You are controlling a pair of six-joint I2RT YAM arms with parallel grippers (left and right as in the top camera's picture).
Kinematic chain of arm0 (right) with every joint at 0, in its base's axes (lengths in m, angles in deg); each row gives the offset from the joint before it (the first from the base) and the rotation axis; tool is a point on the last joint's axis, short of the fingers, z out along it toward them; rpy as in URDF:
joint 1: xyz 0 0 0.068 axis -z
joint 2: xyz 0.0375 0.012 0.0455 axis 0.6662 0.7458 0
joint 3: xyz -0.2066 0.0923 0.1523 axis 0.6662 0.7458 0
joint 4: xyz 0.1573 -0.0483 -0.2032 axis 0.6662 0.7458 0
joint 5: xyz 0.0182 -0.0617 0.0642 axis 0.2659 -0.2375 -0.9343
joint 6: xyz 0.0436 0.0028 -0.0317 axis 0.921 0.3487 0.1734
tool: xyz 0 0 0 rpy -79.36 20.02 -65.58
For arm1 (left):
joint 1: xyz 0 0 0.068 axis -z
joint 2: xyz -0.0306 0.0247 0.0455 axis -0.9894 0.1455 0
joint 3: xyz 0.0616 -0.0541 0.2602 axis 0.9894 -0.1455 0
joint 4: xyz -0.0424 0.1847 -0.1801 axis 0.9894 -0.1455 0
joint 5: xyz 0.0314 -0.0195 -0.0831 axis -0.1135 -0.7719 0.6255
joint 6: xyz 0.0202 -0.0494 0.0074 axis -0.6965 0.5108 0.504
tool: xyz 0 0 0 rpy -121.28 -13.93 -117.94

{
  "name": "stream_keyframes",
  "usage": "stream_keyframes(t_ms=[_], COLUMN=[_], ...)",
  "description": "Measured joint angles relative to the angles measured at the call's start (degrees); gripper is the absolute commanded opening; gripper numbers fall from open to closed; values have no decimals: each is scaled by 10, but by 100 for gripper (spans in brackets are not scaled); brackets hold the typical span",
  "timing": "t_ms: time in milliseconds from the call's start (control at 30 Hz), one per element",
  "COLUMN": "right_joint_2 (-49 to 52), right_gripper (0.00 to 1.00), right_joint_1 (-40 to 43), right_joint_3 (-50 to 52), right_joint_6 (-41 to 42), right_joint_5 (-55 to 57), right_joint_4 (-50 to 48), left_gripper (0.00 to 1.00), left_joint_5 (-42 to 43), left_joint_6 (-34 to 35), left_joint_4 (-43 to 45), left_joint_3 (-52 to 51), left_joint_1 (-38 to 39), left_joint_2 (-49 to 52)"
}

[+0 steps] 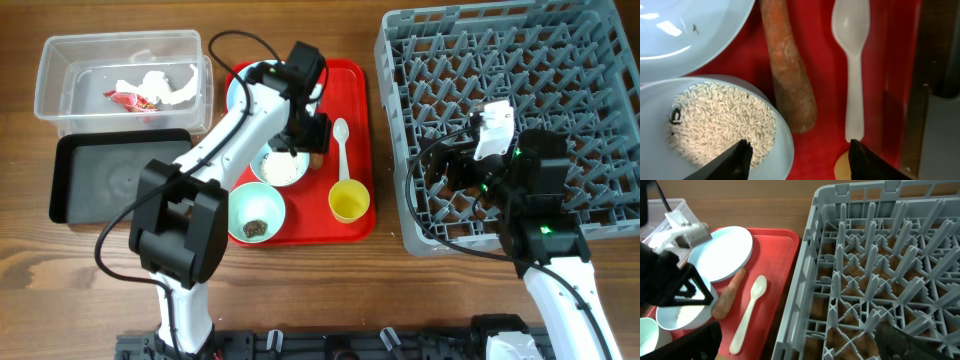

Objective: Sort waste into correct bins and load items into the dishwasher rack
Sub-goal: 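Grasp the rim of the light-blue rice bowl with the left gripper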

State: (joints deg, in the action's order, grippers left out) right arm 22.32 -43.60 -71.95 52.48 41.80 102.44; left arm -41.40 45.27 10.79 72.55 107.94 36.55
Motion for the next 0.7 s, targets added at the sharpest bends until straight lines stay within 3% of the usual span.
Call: stream_keyframes(t_ms=[167,400,700], right_joint_2=[1,1,1], right_gripper=[100,100,100], right_joint_1=[0,0,0], right_joint_3=[0,0,0], right_joint_6=[0,0,0], right_joint_5=[0,0,0], right_joint_4=[0,0,0], left_gripper=[45,4,4], left_joint_5=[-26,-24,-26], left_joint_6=[16,19,24], left_joint_4=[57,81,81], left_joint_3=[-51,-76,-76], left_joint_1=[2,4,4], left_joint_2=[0,0,-3])
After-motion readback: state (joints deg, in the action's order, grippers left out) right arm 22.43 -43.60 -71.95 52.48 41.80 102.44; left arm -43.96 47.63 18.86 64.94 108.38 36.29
